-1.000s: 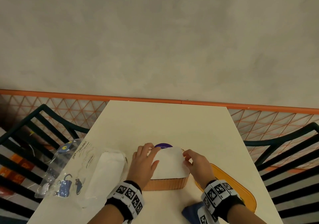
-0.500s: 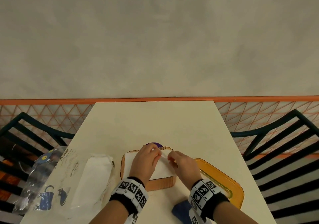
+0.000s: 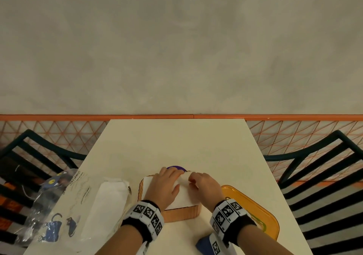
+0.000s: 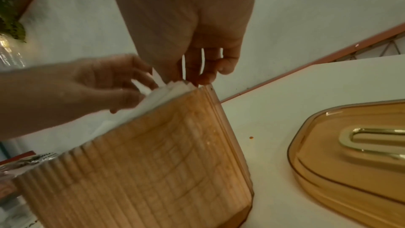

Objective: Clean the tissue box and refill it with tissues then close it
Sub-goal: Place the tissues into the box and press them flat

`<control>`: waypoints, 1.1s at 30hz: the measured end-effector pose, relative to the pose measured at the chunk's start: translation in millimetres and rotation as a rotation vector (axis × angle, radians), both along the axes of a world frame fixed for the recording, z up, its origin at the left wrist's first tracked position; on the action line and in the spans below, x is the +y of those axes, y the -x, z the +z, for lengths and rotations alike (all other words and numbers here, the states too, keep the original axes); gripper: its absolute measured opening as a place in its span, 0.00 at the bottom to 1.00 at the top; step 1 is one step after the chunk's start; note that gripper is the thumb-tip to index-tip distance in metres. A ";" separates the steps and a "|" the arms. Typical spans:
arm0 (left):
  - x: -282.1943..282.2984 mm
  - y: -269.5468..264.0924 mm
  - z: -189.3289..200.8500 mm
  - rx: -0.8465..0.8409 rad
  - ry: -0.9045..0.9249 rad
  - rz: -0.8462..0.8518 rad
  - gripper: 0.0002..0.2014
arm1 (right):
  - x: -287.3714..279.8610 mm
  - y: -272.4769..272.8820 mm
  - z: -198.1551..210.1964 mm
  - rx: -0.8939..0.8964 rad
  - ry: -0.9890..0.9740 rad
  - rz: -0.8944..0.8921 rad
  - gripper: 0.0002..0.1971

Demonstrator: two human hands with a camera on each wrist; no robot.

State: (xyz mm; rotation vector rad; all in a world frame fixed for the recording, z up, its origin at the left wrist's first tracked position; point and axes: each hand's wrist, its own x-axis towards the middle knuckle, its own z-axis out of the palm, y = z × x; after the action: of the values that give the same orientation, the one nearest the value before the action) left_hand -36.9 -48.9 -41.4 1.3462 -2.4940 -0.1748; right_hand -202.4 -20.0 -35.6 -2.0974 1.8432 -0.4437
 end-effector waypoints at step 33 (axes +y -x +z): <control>-18.5 -73.4 36.7 -0.420 -0.579 -0.021 0.40 | -6.4 -15.8 18.6 0.161 -0.471 -0.084 0.37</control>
State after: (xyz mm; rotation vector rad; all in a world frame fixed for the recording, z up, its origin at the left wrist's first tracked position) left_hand 36.5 -67.4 -4.7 1.7157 -2.9430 -0.7363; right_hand -186.5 -26.5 -17.0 -1.7793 1.8986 0.1400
